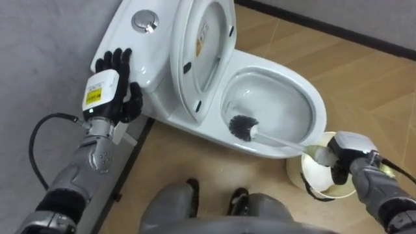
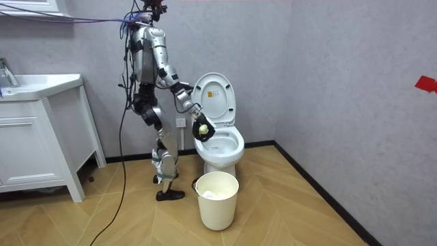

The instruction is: Brush toilet

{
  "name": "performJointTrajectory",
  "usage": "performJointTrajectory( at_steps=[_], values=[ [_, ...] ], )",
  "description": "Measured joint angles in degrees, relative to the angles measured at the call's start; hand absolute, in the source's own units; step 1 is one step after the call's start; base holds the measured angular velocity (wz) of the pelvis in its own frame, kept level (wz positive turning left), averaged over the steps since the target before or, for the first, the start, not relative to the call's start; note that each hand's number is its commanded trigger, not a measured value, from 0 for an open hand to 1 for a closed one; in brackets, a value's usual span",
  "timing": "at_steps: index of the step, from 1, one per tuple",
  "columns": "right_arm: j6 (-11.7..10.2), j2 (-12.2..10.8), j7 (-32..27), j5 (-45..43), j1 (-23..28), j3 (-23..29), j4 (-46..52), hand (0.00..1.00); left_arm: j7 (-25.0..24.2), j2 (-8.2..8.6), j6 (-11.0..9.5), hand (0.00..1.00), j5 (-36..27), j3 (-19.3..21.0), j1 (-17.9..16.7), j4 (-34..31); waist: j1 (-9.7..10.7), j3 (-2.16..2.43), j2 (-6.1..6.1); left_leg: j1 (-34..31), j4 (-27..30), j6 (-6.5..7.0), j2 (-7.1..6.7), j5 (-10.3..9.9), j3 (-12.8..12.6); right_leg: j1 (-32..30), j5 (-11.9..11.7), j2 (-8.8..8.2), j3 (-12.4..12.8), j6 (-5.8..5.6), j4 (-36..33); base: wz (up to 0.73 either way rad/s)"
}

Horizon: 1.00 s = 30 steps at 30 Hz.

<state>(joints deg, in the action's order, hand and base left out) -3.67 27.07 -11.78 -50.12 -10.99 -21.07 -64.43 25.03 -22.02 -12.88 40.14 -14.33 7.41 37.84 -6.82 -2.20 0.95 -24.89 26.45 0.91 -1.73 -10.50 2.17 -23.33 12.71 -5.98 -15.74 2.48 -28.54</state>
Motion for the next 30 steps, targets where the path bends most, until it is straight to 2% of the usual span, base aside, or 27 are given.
performJointTrajectory(
  at_steps=[2, 3, 5, 9, 13, 15, 17, 22, 24, 27, 30],
  values=[
    [0.06, 1.93, -0.08, 0.00, -1.81, -2.51, -0.28, 1.00, 1.12, -0.76, -0.02, 0.00, 0.03, -1.45, 1.61, 0.44, -0.66, -0.05, -0.47, -2.48, 1.04, -0.15, 0.14, 0.13, 0.00, -2.25, -0.24, -0.04, -0.10, 0.15, -0.67, -0.02],
    [0.09, 2.99, -0.13, 0.00, -2.73, -3.80, -0.25, 1.00, 1.65, -0.98, -0.02, 0.00, 0.00, -2.09, 2.63, 0.68, -1.22, -0.17, -0.76, -3.75, 1.71, -0.17, 0.16, 0.18, 0.13, -3.50, -0.54, -0.11, -0.23, 0.69, -1.27, 0.00],
    [0.26, 4.50, -0.23, 0.00, -4.15, -4.90, -0.26, 1.00, 2.63, -1.46, -0.02, 0.00, -0.11, -3.50, 4.34, 0.80, -1.20, -0.38, -1.37, -6.41, 3.04, -0.36, 0.08, 0.24, 1.06, -5.37, -0.48, -0.29, -1.24, 0.77, -1.94, 0.18],
    [2.24, 7.12, -0.65, 0.03, -7.94, -7.23, 0.15, 1.00, 5.53, -3.27, -0.08, 0.00, -0.11, -6.13, 7.90, 0.29, -2.33, -0.65, -2.00, -12.69, 4.93, -0.77, -0.17, 1.08, 1.64, -11.53, -0.16, -1.13, -2.25, 1.37, -4.70, 0.13],
    [3.13, 8.21, -1.65, 0.19, -10.20, -8.34, 0.18, 1.00, 6.56, -3.50, -0.07, 0.00, -0.06, -6.54, 9.95, -0.22, -3.16, -0.83, -2.22, -16.84, 7.33, -0.94, -0.49, 1.07, 2.13, -15.75, 0.78, -2.13, -3.02, 2.72, -8.26, 0.11],
    [4.82, 9.29, -2.51, -0.03, -12.47, -11.40, -0.79, 1.00, 8.24, -3.51, 0.02, 0.00, -0.08, -7.63, 12.00, -0.21, -3.58, -1.25, -2.78, -19.88, 8.77, -1.32, -1.01, 1.23, 2.77, -18.80, 1.45, -3.01, -3.52, 3.25, -10.64, 0.22],
    [5.42, 9.33, -3.37, 1.03, -13.00, -11.79, -0.95, 1.00, 9.75, -3.55, 0.07, 0.00, -0.26, -8.29, 13.10, -0.08, -4.40, -1.37, -2.84, -21.70, 9.26, -1.58, -0.98, 1.37, 2.78, -20.75, 1.59, -3.09, -3.43, 3.58, -11.55, 0.04],
    [5.70, 9.19, -3.76, 14.88, -15.66, -15.12, -2.17, 1.00, 13.77, -5.13, 0.65, 0.00, -2.03, -11.11, 15.30, -0.18, -4.48, -1.73, -2.88, -25.59, 10.50, -2.11, -1.08, 1.77, 2.72, -24.73, 2.31, -4.01, -3.98, 4.66, -14.33, 0.12],
    [5.30, 7.91, -3.66, 26.51, -17.11, -15.74, -2.61, 1.00, 16.37, -6.29, 0.72, 0.00, -2.07, -11.87, 16.29, -0.27, -4.31, -2.05, -2.54, -27.84, 11.39, -2.42, -1.09, 1.99, 2.69, -26.99, 2.65, -4.37, -4.19, 5.19, -15.76, 0.12],
    [4.21, 5.52, -3.69, 37.89, -18.76, -12.94, -2.74, 1.00, 19.01, -6.59, 1.16, 0.00, -1.96, -11.85, 17.15, -0.58, -3.62, -2.40, -1.92, -30.58, 12.47, -2.71, -1.34, 2.33, 2.70, -29.78, 3.20, -4.98, -4.36, 5.55, -17.51, 0.12],
    [3.43, 5.13, -3.30, 47.54, -19.99, -10.38, -2.98, 1.00, 21.65, -6.60, 1.56, 0.00, -1.75, -11.89, 18.53, -0.55, -2.57, -2.60, -1.60, -32.79, 13.78, -2.83, -1.96, 3.22, 3.04, -31.94, 3.52, -5.52, -4.36, 5.60, -18.97, 0.19]
  ],
)
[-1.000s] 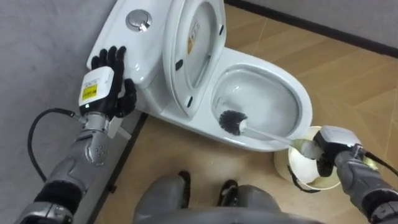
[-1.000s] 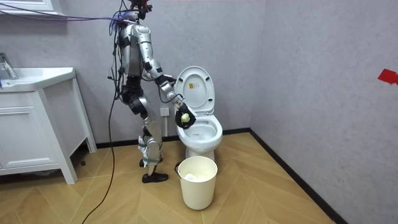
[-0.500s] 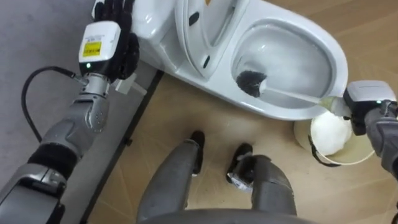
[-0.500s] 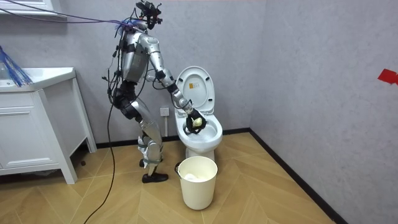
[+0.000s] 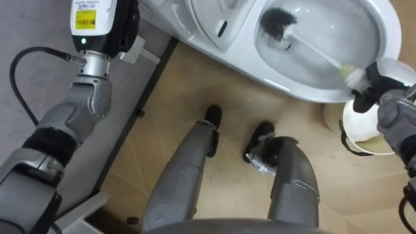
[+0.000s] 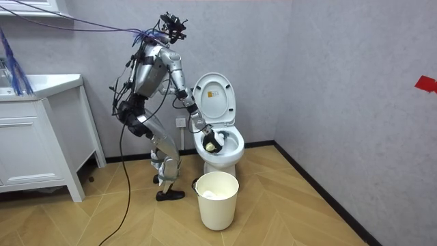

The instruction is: Brush toilet

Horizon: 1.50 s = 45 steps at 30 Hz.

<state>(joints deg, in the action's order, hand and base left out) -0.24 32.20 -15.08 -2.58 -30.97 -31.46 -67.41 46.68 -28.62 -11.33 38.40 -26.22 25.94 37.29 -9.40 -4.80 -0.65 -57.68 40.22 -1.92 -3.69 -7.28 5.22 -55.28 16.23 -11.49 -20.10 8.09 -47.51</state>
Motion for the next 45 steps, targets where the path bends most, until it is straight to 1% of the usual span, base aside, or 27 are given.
performJointTrajectory(
  at_steps=[1, 2, 5, 7, 9, 13, 16, 17, 18, 19, 20, 21, 22, 23, 24, 26, 27, 28, 30, 32, 33, 34, 37, 40, 42, 44, 45],
  values=[
    [0.01, -0.14, 0.07, 1.23, 0.00, 0.53, -0.17, 1.00, 0.31, 0.00, 0.13, 0.00, 0.06, -0.05, 0.22, 0.08, 0.27, -0.12, 0.20, -0.18, 0.41, 0.01, -0.01, 0.01, -0.01, -0.03, 0.18, -0.02, -0.01, -0.08, -0.31, 0.14],
    [0.04, -0.26, 0.18, 3.02, -0.05, 1.65, -0.52, 1.00, 0.92, 0.00, 0.39, 0.00, 0.20, -0.05, 0.45, 0.20, 0.80, -0.23, 0.49, -0.56, 1.07, 0.06, 0.09, 0.02, -0.06, 0.00, 0.46, 0.00, -0.32, -0.41, -0.48, 0.07],
    [0.20, -0.23, 0.42, 4.71, -0.61, 2.54, -1.85, 1.00, 2.33, -0.03, 1.46, 0.00, 1.10, -0.02, 1.15, 0.32, 1.85, -0.61, 1.51, -0.84, 1.53, 0.40, 0.17, 0.22, -0.12, 0.04, 0.29, -0.01, -0.53, -0.84, -0.47, 0.01],
    [0.17, -0.22, 1.38, 4.71, -0.60, 3.65, -1.83, 1.00, 2.85, -0.09, 1.68, 0.00, 1.09, -0.02, 1.18, 0.49, 2.68, -0.56, 1.60, -0.95, 1.32, 0.68, 0.08, 0.19, -0.23, 0.06, 0.00, -0.12, -0.54, -1.04, -0.43, 0.00],
    [0.18, -0.22, 2.17, 4.72, -0.57, 4.09, -1.83, 1.00, 3.23, -0.17, 1.84, 0.00, 1.31, -0.02, 1.36, 1.00, 3.34, -0.55, 1.60, -1.06, 1.31, 0.73, 0.03, 0.04, -0.43, 0.06, -0.72, -0.16, -0.48, -1.49, -0.21, -0.04],
    [0.17, -0.16, 3.31, 3.73, -1.12, 4.10, -2.42, 1.00, 3.77, -0.32, 2.31, 0.00, 2.39, -0.06, 2.18, 2.31, 3.67, -0.49, 1.62, -0.94, 1.43, 0.99, -0.03, 0.23, -0.68, 0.26, -1.22, -0.39, -0.57, -1.56, -0.14, -0.01],
    [0.21, -0.12, 3.24, -1.82, -1.12, 4.15, -2.34, 1.00, 2.93, -0.32, 2.93, 0.00, 3.12, -0.05, 2.33, 2.76, 3.21, -0.42, 1.51, -0.53, 1.43, 1.08, 0.02, 0.28, -0.79, 0.73, -1.48, -0.42, -0.66, -1.38, 0.01, -0.03],
    [0.27, -0.02, 3.13, -6.47, -1.12, 4.12, -2.29, 1.00, 2.62, -0.32, 3.57, 0.00, 3.79, -0.05, 2.40, 2.85, 2.99, -0.35, 1.37, -0.42, 1.43, 1.10, 0.00, 0.28, -0.87, 0.75, -1.52, -0.44, -0.55, -1.41, -0.02, -0.05],
    [0.38, -0.02, 3.10, -11.98, -1.10, 3.82, -2.27, 1.00, 2.40, -0.27, 4.21, 0.00, 4.64, -0.10, 2.54, 3.20, 2.81, -0.38, 0.99, -0.21, 1.45, 1.11, 0.01, 0.27, -0.82, 1.03, -1.53, -0.46, -0.71, -1.39, 0.03, 0.00],
    [0.44, -0.02, 3.06, -15.14, -1.08, 3.52, -2.27, 1.00, 2.25, -0.21, 4.54, 0.00, 4.92, -0.20, 2.58, 3.39, 2.74, -0.36, 0.67, -0.07, 1.46, 1.12, 0.03, 0.26, -0.71, 1.27, -1.54, -0.41, -0.86, -1.41, 0.16, 0.00],
    [0.60, 0.00, 3.03, -20.71, -0.82, 2.77, -2.02, 1.00, 1.82, -0.18, 4.90, 0.00, 4.98, -0.68, 2.78, 3.83, 2.52, -0.21, 0.25, 0.17, 1.33, 1.12, 0.03, 0.26, -0.58, 1.58, -1.58, -0.33, -0.94, -1.47, 0.40, 0.00],
    [1.01, 0.01, 2.87, -25.84, -0.39, 1.33, -1.21, 1.00, 1.47, -0.13, 5.25, 0.00, 4.97, -1.03, 2.91, 4.00, 2.01, -0.13, 0.09, 0.46, 1.04, 1.11, 0.05, 0.27, -0.81, 1.60, -1.58, -0.29, -0.65, -1.47, 0.45, -0.05],
    [1.13, 0.01, 2.69, -28.61, -0.25, 0.66, -1.14, 1.00, 1.15, 0.01, 5.45, 0.00, 4.95, -1.03, 2.96, 4.00, 1.56, -0.10, -0.01, 0.55, 1.01, 1.12, 0.12, 0.26, -0.93, 1.58, -1.58, -0.25, -0.54, -1.47, 0.48, -0.10],
    [1.58, 0.08, 2.65, -32.67, -0.21, -1.13, -0.93, 1.00, 0.42, 0.23, 5.69, 0.00, 5.03, -1.22, 2.96, 4.22, 0.90, 0.00, -0.65, 0.59, 1.03, 1.21, 0.28, 0.18, -1.02, 1.66, -1.63, -0.22, -0.67, -1.39, 0.63, -0.08],
    [2.92, 0.25, 2.40, -34.44, -0.15, -1.14, -0.79, 1.00, -0.04, 0.42, 6.03, 0.00, 5.00, -1.37, 2.93, 4.31, 0.40, 0.05, -1.44, 0.63, 1.01, 1.26, 0.29, 0.14, -1.05, 1.71, -1.63, -0.22, -0.68, -1.39, 0.68, -0.06],
    [4.26, 1.34, 2.03, -37.05, -0.14, -1.24, -0.73, 1.00, -1.18, 0.54, 6.41, 0.00, 5.00, -1.45, 2.94, 4.34, -0.45, 0.24, -2.35, 0.83, 0.79, 1.30, 0.27, 0.11, -1.28, 1.75, -1.62, -0.33, -0.59, -1.37, 0.68, 0.00],
    [5.09, 1.76, 1.98, -38.95, -0.13, -1.63, -0.55, 1.00, -1.69, 0.64, 6.66, 0.00, 5.00, -1.57, 2.65, 4.36, -0.73, 0.20, -2.52, 1.34, 0.32, 1.30, 0.26, 0.11, -1.49, 2.04, -1.56, -0.45, -0.51, -1.30, 0.77, 0.00],
    [5.43, 1.83, 1.97, -39.68, -0.03, -1.88, -0.46, 1.00, -2.15, 0.83, 6.86, 0.00, 4.99, -1.59, 2.53, 4.36, -0.78, 0.22, -2.61, 1.62, 0.12, 1.29, 0.26, 0.10, -1.48, 2.31, -1.49, -0.44, -0.52, -1.27, 0.86, 0.04],
    [6.51, 2.32, 1.77, -40.76, 0.62, -3.40, 1.00, 1.00, -2.73, 1.77, 7.42, 0.00, 4.56, -1.74, 2.27, 4.84, -0.77, 0.22, -2.61, 2.88, -0.71, 1.17, 0.30, 0.06, -1.42, 3.36, -1.33, -0.28, -0.51, -1.20, 1.46, 0.05],
    [6.91, 2.84, 1.19, -42.85, 1.51, -3.81, 1.54, 1.00, -2.37, 2.34, 7.92, 0.00, 4.45, -1.78, 1.87, 4.97, -0.85, 0.27, -2.69, 3.12, -0.90, 0.97, 0.37, -0.13, -1.25, 3.68, -1.29, -0.04, -0.55, -1.13, 1.81, 0.00],
    [7.66, 3.39, 0.82, -43.98, 1.86, -3.81, 2.47, 1.00, -1.97, 2.63, 8.24, 0.00, 4.45, -1.78, 1.56, 4.91, -1.06, 0.29, -2.72, 3.08, -0.90, 0.97, 0.37, -0.25, -1.25, 3.66, -1.24, 0.03, -0.50, -1.06, 1.84, 0.00],
    [7.87, 3.72, 0.69, -44.68, 2.18, -3.81, 3.00, 1.00, -1.76, 2.75, 8.28, 0.00, 4.46, -1.78, 1.49, 4.90, -1.19, 0.30, -2.74, 3.06, -0.85, 0.98, 0.43, -0.38, -1.25, 3.66, -1.23, 0.11, -0.45, -1.07, 1.88, 0.00],
    [7.90, 4.89, -0.86, -45.50, 3.98, -4.05, 3.92, 1.00, -1.11, 2.99, 8.30, 0.00, 4.47, -2.19, 1.44, 4.88, -1.51, 0.41, -3.37, 2.96, 0.14, 1.17, 0.97, -1.02, -1.31, 4.15, -1.11, 0.62, -0.56, -1.01, 1.92, 0.00],
    [8.64, 5.48, -2.42, -45.50, 5.18, -4.63, 4.34, 1.00, -0.65, 3.48, 8.37, 0.00, 4.46, -2.27, 0.85, 4.87, -1.85, 0.72, -3.90, 2.96, 0.31, 1.55, 0.92, -1.24, -1.37, 4.29, -0.91, 0.52, -0.59, -1.23, 1.92, 0.00],
    [9.36, 5.80, -3.07, -45.02, 5.21, -5.72, 4.41, 1.00, -0.57, 3.57, 8.61, 0.00, 4.42, -2.39, 0.46, 4.56, -2.22, 0.85, -4.09, 3.07, 0.36, 1.76, 1.03, -1.52, -1.77, 4.29, -0.83, 0.50, -0.34, -1.34, 1.90, -0.05],
    [9.71, 6.07, -3.11, -44.79, 5.23, -5.79, 4.29, 1.00, -0.67, 3.56, 8.90, 0.00, 4.20, -2.87, 0.46, 4.48, -2.27, 1.05, -4.41, 3.02, 0.46, 1.82, 0.93, -1.63, -1.70, 4.29, -0.69, 0.44, -0.34, -1.49, 1.83, 0.00],
    [9.71, 6.13, -3.13, -44.69, 4.64, -5.76, 4.22, 1.00, -0.82, 3.56, 9.06, 0.00, 3.88, -3.10, 0.55, 4.29, -2.27, 1.06, -4.43, 2.99, 0.40, 1.83, 0.85, -1.64, -1.67, 4.27, -0.62, 0.29, -0.50, -1.46, 1.81, 0.04]
  ],
)
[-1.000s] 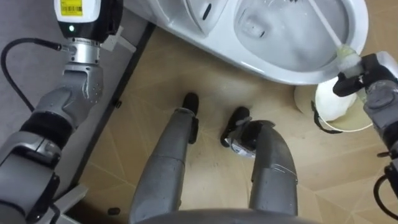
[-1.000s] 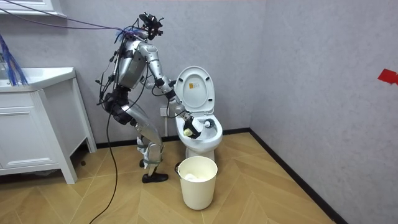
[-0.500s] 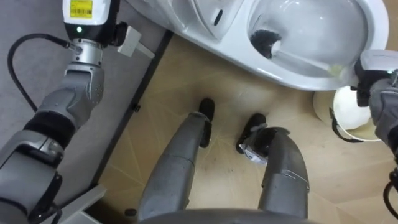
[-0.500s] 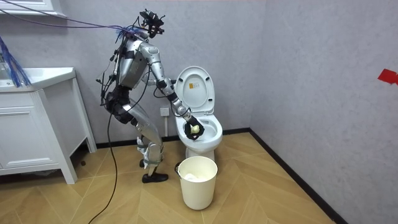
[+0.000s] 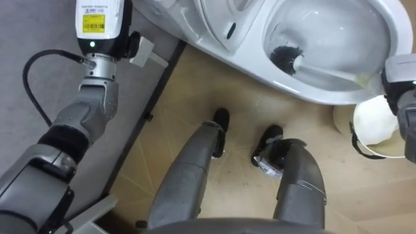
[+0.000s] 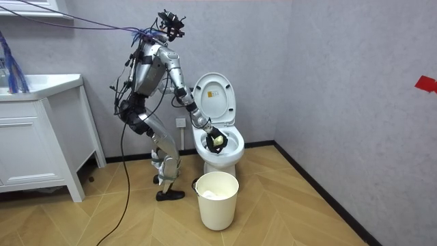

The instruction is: Brush toilet

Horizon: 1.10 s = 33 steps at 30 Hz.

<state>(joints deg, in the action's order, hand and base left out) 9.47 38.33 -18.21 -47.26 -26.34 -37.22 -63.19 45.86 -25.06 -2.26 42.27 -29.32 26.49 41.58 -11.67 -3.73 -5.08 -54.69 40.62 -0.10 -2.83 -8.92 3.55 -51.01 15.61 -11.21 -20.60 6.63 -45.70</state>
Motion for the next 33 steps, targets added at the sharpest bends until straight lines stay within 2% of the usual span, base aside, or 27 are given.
performJointTrajectory(
  at_steps=[4, 6, 7, 8, 10, 11, 13, 15, 18, 24, 29, 31, 33],
  values=[
    [-0.91, -0.01, -0.54, 0.51, -2.37, 0.02, -2.83, 1.00, 0.01, 0.02, 0.35, 0.00, -0.04, -0.04, 0.24, -0.18, 0.14, -0.13, 0.20, -0.13, 0.02, 0.02, -0.19, -0.01, -0.21, -0.33, 0.42, -0.61, -0.13, 0.19, -0.75, 0.04],
    [-1.68, 0.58, -0.68, 1.43, -4.07, -0.86, -3.77, 1.00, 0.39, 0.01, 0.42, 0.00, -0.24, -0.06, 0.74, -0.11, 0.43, -0.39, 0.72, -0.62, 0.11, 0.04, -0.90, -0.01, -0.43, -1.42, 1.05, -1.64, 0.21, 0.31, -2.26, 0.12],
    [-1.91, 0.70, -0.68, 1.94, -4.48, -1.03, -4.05, 1.00, 0.64, 0.01, 0.42, 0.00, -0.40, -0.17, 1.04, -0.02, 0.44, -0.45, 0.81, -0.88, 0.12, 0.02, -0.99, 0.01, -0.41, -1.75, 1.14, -1.81, 0.22, 0.33, -2.55, 0.11],
    [-2.29, 0.68, -0.67, 3.22, -5.25, -0.99, -4.39, 1.00, 1.09, -0.07, 0.40, 0.00, -1.10, -0.19, 1.59, -0.11, 0.41, -0.69, 1.19, -1.44, 0.30, -0.08, -1.11, 0.07, -0.38, -2.47, 1.22, -1.89, 0.38, 0.45, -3.05, 0.08],
    [-3.26, 0.63, -1.30, 4.48, -6.39, -0.92, -4.92, 1.00, 2.43, -0.14, 0.40, 0.00, -2.17, -0.17, 2.20, -0.27, 0.59, -0.73, 1.56, -2.70, 1.24, -0.17, -1.06, 0.11, -0.25, -3.50, 1.40, -1.94, 0.25, 0.72, -3.82, 0.06],
    [-3.94, 0.58, -2.14, 4.81, -7.20, -0.89, -5.70, 1.00, 3.19, -0.35, 0.40, 0.00, -2.26, -0.12, 2.47, -0.32, 0.91, -0.90, 1.85, -3.35, 1.87, -0.19, -1.15, 0.10, -0.25, -4.10, 1.63, -2.23, 0.14, 0.87, -4.61, 0.14],
    [-4.57, 0.58, -3.06, 7.73, -8.17, -0.88, -6.35, 1.00, 3.85, -0.69, 0.40, 0.00, -2.25, -0.12, 3.11, -0.46, 1.57, -1.03, 2.56, -4.22, 2.40, -0.29, -1.64, 0.20, -0.21, -5.06, 2.06, -2.95, 0.17, 0.87, -5.85, 0.15],
    [-4.61, 0.45, -3.76, 12.66, -9.78, -0.73, -7.51, 1.00, 4.71, -0.81, 0.40, 0.00, -2.28, -0.12, 4.27, -0.39, 1.94, -1.45, 3.23, -5.20, 3.39, -0.27, -1.68, 0.20, -0.21, -5.73, 2.21, -3.26, -0.03, 0.94, -6.71, 0.07],
    [-4.66, 0.19, -4.14, 17.82, -11.79, -0.20, -9.34, 1.00, 4.72, -0.81, 0.40, 0.00, -2.28, -0.28, 5.64, 0.05, 2.69, -1.63, 3.56, -5.87, 4.36, -0.18, -1.77, 0.15, -0.19, -5.98, 2.35, -3.65, -0.36, 0.83, -7.33, 0.09],
    [-4.79, 0.12, -4.13, 23.03, -13.40, 0.71, -11.32, 1.00, 4.71, -0.86, 0.41, 0.00, -2.10, -0.37, 7.20, 0.04, 3.52, -1.64, 3.60, -7.27, 6.58, 0.22, -1.96, -0.14, 0.53, -6.26, 2.50, -4.15, -1.04, 0.31, -8.54, 0.06],
    [-4.44, -0.45, -4.09, 19.75, -12.02, 0.86, -11.06, 1.00, 4.73, -0.87, 0.54, 0.00, -1.54, -0.31, 7.23, -0.14, 3.42, -1.54, 3.43, -7.60, 7.33, 0.47, -2.00, -0.30, 0.54, -6.25, 2.52, -4.12, -1.09, -0.14, -8.79, 0.00],
    [-4.38, -1.10, -3.91, 18.91, -11.19, 0.73, -10.20, 1.00, 4.63, -0.85, 0.70, 0.00, -1.53, -0.32, 7.21, -0.07, 3.26, -1.49, 3.32, -7.58, 7.32, 0.47, -2.04, -0.30, 0.47, -6.24, 2.68, -4.30, -1.31, -0.42, -8.81, -0.02],
    [-4.24, -3.03, -3.24, 15.97, -10.32, 0.75, -10.13, 1.00, 3.79, -0.67, 1.39, 0.00, -1.12, -0.32, 7.17, -0.12, 3.03, -1.42, 2.98, -7.47, 7.22, 0.42, -2.42, -0.27, 0.53, -6.18, 2.77, -4.41, -1.45, -0.37, -8.90, 0.00]
  ],
)
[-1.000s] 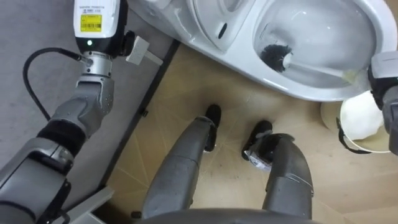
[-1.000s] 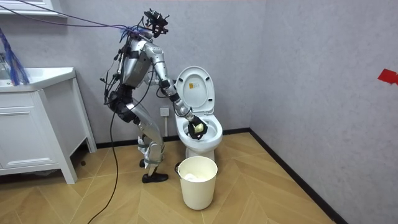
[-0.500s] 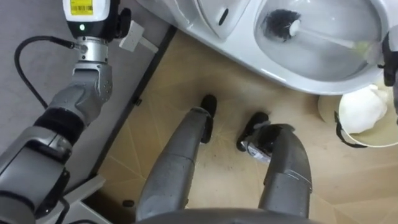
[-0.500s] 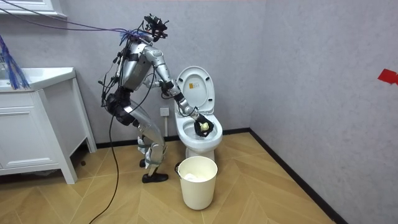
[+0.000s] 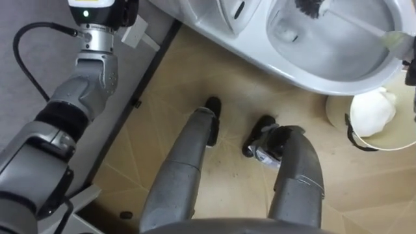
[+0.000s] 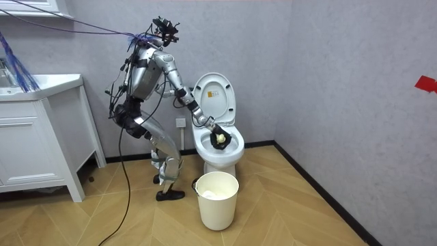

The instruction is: Brush toilet

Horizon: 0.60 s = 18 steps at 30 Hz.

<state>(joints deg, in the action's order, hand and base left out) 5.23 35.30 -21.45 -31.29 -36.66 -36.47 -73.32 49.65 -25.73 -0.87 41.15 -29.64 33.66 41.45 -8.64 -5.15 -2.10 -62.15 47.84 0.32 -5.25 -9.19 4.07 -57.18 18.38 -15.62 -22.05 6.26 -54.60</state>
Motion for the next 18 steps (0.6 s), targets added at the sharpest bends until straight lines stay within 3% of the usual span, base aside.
performJointTrajectory(
  at_steps=[2, 4, 5, 6, 7, 11, 18],
  values=[
    [0.63, -1.58, 0.40, -4.25, 0.87, -0.11, 0.10, 1.00, -0.58, 0.47, 0.40, 0.00, 0.45, 0.12, 0.01, -0.09, -0.50, -0.02, -0.87, 0.31, -0.08, -0.01, -0.02, -0.02, 0.00, 0.31, 0.17, -0.12, -0.07, -0.04, -0.01, 0.03],
    [2.88, -3.20, 0.41, -7.54, 2.33, 0.20, -0.03, 1.00, -1.46, 1.90, 0.86, 0.00, 0.66, 0.18, -0.01, 0.04, -1.28, 0.08, -1.97, 0.85, -0.32, 0.07, -0.21, -0.08, -0.04, 0.75, 0.32, -0.32, 0.03, -0.17, 0.02, 0.00],
    [4.47, -3.38, -0.23, -8.07, 2.69, 0.27, 0.26, 1.00, -1.76, 2.84, 1.67, 0.00, 0.60, 0.20, -0.28, 0.22, -1.34, 0.13, -2.90, 1.07, -0.34, 0.15, -0.31, -0.14, -0.05, 0.97, 0.40, -0.27, 0.14, -0.32, 0.04, 0.00],
    [4.74, -3.28, -0.01, -9.42, 2.71, 0.26, 0.71, 1.00, -1.93, 3.39, 2.27, 0.00, 0.37, 0.31, -0.51, 0.35, -1.33, 0.15, -3.14, 1.44, -0.46, 0.13, -0.28, -0.20, -0.18, 1.17, 0.42, 0.00, 0.32, -0.36, 0.11, -0.03],
    [4.87, -3.29, 0.23, -9.76, 2.85, 0.25, 0.96, 1.00, -2.01, 3.59, 2.35, 0.00, 0.15, 0.31, -0.54, 0.43, -1.36, 0.13, -3.17, 1.65, -0.49, 0.09, -0.21, -0.23, -0.21, 1.37, 0.42, 0.06, 0.36, -0.35, 0.17, -0.04],
    [7.18, -3.24, 0.06, -11.60, 6.03, 0.12, 4.21, 1.00, -2.93, 4.46, 2.67, 0.00, -1.03, 0.41, -1.86, 0.41, -1.27, 0.31, -5.17, 2.96, -0.92, 0.00, 0.66, -0.55, 0.09, 3.15, 0.28, 1.18, 0.04, -0.60, 1.80, -0.05],
    [8.43, -3.31, -1.53, -11.98, 10.11, -0.08, 6.85, 1.00, -2.89, 5.83, 3.35, 0.00, -3.52, 0.43, -5.07, 0.23, -0.71, 0.75, -5.79, 5.93, -2.78, -0.15, 0.74, -0.75, 0.16, 5.93, 0.61, 1.62, -0.05, -0.09, 3.14, 0.02]
  ],
)
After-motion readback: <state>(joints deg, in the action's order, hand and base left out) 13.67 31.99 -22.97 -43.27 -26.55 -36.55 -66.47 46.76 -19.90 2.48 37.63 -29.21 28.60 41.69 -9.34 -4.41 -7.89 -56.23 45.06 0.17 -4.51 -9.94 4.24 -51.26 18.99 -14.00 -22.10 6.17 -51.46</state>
